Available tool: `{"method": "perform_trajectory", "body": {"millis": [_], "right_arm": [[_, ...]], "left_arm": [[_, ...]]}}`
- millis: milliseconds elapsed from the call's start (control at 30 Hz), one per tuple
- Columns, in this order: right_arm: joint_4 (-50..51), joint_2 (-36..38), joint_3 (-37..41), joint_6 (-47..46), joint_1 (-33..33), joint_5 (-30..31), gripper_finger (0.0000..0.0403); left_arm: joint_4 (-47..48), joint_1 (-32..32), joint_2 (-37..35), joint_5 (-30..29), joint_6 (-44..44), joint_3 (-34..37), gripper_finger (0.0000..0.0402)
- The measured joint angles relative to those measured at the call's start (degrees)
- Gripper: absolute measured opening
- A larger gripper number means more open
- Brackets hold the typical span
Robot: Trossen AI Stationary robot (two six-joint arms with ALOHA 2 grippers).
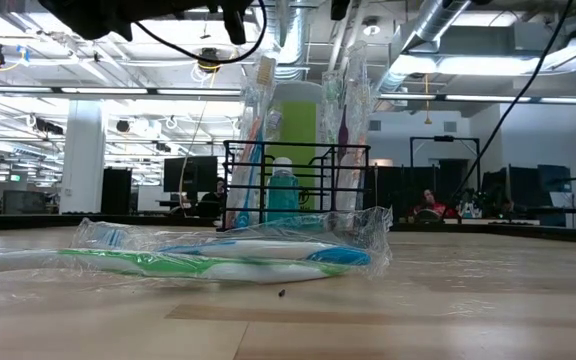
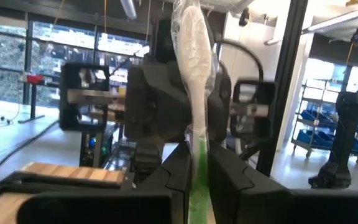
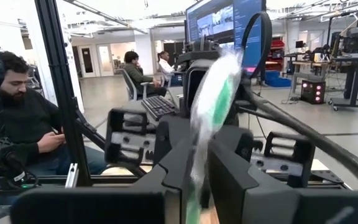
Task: Pick & Place toothbrushing station
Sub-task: Put the right green toothbrush into the wire organizer
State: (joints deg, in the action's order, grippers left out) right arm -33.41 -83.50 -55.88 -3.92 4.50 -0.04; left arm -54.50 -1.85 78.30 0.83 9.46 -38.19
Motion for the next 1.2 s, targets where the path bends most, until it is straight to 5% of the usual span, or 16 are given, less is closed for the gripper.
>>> {"method": "perform_trajectory", "body": {"millis": [1200], "right_arm": [[10.3, 3.8, 0.0, 3.9, 2.3, -0.2, 0.0048]], "left_arm": [[14.0, 0.0, -15.2, -0.5, -3.3, 3.2, 0.0026]]}}
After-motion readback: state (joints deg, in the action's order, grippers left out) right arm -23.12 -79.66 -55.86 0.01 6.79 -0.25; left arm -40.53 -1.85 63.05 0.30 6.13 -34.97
